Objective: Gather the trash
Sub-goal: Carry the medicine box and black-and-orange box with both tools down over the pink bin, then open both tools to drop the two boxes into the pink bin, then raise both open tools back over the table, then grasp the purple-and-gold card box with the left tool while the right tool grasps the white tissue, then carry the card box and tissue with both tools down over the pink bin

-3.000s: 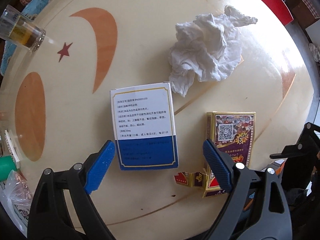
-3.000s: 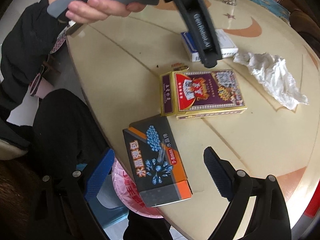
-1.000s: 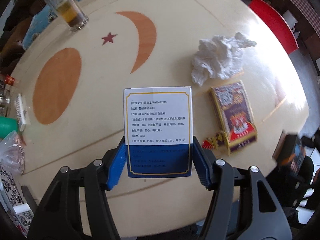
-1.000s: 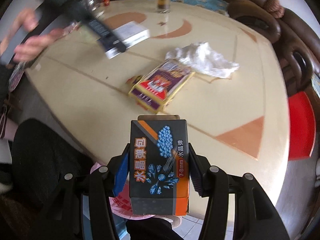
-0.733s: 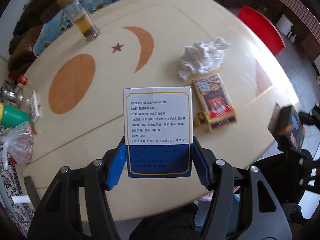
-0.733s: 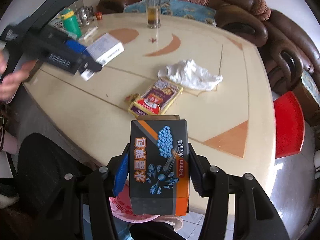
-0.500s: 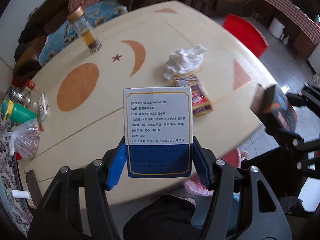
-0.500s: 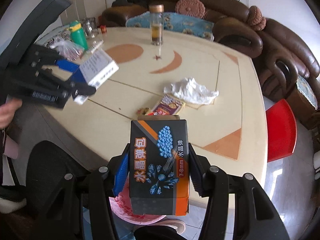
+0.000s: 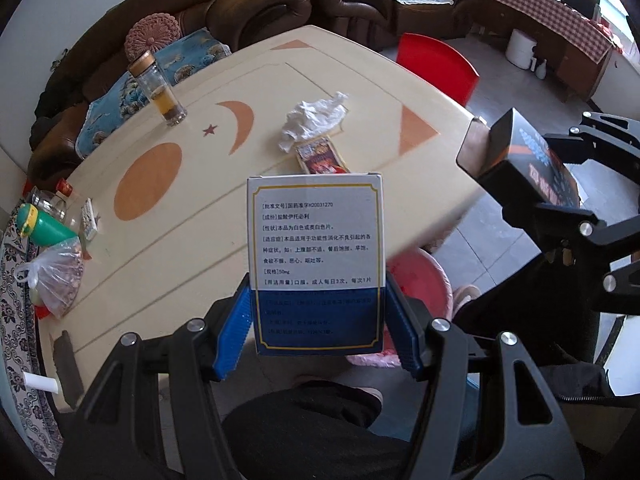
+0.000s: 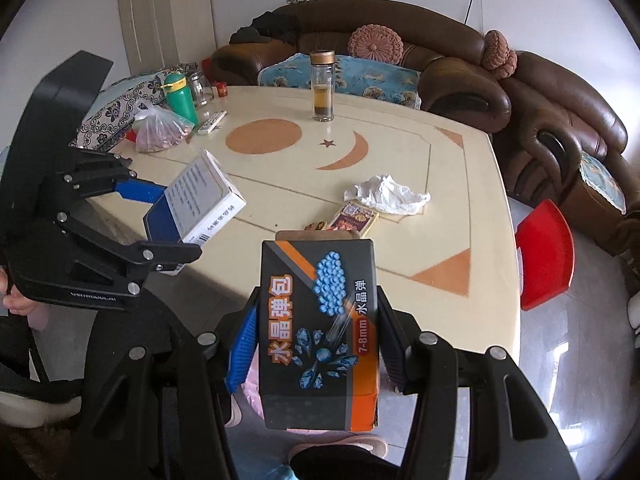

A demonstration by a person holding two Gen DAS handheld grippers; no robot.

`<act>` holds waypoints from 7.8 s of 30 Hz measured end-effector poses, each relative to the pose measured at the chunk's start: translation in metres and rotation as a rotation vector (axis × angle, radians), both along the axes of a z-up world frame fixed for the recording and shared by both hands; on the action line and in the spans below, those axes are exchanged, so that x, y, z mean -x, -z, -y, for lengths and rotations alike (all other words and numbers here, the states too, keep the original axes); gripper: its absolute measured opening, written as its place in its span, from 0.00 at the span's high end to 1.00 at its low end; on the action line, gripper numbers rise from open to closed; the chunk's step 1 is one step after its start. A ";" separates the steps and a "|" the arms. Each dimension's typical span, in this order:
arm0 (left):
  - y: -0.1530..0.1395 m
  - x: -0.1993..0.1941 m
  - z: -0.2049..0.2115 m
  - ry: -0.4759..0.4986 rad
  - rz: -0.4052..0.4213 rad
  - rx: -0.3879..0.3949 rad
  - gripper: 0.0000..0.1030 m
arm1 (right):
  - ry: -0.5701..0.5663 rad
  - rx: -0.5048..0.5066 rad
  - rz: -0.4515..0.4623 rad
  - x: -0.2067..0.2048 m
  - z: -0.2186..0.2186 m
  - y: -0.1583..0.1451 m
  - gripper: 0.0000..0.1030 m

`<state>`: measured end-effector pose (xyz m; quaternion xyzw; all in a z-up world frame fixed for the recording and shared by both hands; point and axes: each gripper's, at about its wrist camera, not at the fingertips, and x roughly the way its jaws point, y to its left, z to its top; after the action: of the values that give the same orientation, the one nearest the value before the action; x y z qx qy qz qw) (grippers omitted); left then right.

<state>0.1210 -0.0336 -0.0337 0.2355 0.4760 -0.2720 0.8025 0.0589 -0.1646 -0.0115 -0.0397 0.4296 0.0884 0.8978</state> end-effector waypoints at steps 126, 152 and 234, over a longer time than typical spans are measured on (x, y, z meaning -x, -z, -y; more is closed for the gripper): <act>0.243 0.022 0.029 -0.054 -0.341 -0.217 0.21 | 0.246 -0.305 -0.457 -0.014 0.063 0.251 0.22; 0.044 -0.098 0.094 -0.104 -0.149 -0.070 0.14 | 0.089 -0.236 -0.124 -0.168 0.108 0.011 0.16; 0.141 -0.193 0.095 -0.345 -0.248 0.001 0.40 | 0.229 -0.015 -0.292 -0.314 0.111 0.146 0.80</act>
<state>0.3140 -0.1290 -0.1744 0.1150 0.6043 -0.1578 0.7725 0.3724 -0.2760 -0.1571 0.0293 0.5563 -0.0067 0.8305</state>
